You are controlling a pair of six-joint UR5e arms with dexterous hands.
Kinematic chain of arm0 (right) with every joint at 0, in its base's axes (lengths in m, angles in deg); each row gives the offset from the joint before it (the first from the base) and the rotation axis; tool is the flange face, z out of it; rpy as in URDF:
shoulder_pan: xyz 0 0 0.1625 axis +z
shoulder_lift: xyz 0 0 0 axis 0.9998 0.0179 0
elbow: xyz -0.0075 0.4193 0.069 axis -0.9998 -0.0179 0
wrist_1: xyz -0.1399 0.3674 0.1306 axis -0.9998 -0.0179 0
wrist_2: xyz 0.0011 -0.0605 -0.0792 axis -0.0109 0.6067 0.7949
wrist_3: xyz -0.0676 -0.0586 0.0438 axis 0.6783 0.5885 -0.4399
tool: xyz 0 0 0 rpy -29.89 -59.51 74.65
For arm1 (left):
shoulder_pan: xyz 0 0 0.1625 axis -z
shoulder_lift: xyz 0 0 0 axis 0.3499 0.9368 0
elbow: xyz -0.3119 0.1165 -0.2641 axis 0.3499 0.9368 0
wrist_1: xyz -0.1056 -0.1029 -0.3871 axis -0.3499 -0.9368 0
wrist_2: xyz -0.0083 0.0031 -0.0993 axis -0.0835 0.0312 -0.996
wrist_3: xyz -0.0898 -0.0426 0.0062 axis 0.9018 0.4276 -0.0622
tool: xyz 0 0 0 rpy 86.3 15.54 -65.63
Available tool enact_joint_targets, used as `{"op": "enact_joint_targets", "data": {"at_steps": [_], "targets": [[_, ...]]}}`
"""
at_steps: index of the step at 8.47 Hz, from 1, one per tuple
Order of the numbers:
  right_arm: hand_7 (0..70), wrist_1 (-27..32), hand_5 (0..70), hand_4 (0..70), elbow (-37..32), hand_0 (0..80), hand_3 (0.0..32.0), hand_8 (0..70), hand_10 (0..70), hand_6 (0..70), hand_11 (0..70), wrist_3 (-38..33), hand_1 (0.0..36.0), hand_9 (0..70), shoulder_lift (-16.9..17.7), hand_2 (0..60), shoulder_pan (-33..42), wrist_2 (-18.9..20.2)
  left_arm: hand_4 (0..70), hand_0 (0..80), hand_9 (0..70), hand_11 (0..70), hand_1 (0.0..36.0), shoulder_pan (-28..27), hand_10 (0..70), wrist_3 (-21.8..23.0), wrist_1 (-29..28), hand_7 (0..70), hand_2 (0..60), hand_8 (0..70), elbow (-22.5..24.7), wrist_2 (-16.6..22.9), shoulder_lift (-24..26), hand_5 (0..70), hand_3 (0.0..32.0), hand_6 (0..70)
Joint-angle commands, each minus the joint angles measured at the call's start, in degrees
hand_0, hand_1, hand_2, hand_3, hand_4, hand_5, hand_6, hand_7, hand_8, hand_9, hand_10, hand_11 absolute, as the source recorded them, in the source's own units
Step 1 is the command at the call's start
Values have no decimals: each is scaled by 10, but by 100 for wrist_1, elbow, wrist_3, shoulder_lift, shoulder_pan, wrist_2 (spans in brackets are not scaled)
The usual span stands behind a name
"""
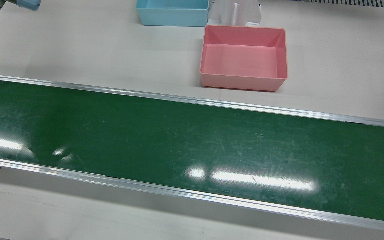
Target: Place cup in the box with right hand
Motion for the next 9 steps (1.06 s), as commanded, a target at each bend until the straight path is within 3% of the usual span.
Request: {"op": "enact_joint_targets", "data": {"at_steps": [1, 3, 4, 5, 6, 8, 9], "targets": [[700, 0, 251, 679, 5, 691, 0, 700, 700, 385, 700, -9, 360, 700, 7, 600, 18, 0, 0, 0, 0, 0, 0, -3, 0, 0, 0, 0, 0, 0, 0, 0, 0, 0, 0, 0], [700, 0, 251, 629, 14, 651, 0, 700, 700, 382, 700, -9, 360, 700, 7, 600, 19, 0, 0, 0, 0, 0, 0, 6, 0, 0, 0, 0, 0, 0, 0, 0, 0, 0, 0, 0], [700, 0, 251, 700, 14, 728, 0, 700, 700, 380, 700, -9, 360, 700, 7, 600, 27, 9, 0, 0, 0, 0, 0, 6, 0, 0, 0, 0, 0, 0, 0, 0, 0, 0, 0, 0], [700, 0, 250, 653, 22, 681, 0, 700, 700, 380, 700, -9, 360, 700, 7, 600, 27, 0, 0, 0, 0, 0, 0, 6, 0, 0, 0, 0, 0, 0, 0, 0, 0, 0, 0, 0], [700, 0, 250, 683, 23, 714, 0, 700, 700, 379, 700, -9, 360, 700, 7, 600, 27, 0, 0, 0, 0, 0, 0, 6, 0, 0, 0, 0, 0, 0, 0, 0, 0, 0, 0, 0], [700, 0, 249, 662, 23, 701, 0, 700, 700, 376, 700, -9, 360, 700, 7, 600, 27, 9, 0, 0, 0, 0, 0, 6, 0, 0, 0, 0, 0, 0, 0, 0, 0, 0, 0, 0], [700, 0, 249, 686, 31, 734, 0, 700, 700, 375, 700, -9, 360, 700, 7, 600, 27, 9, 0, 0, 0, 0, 0, 6, 0, 0, 0, 0, 0, 0, 0, 0, 0, 0, 0, 0]]}}
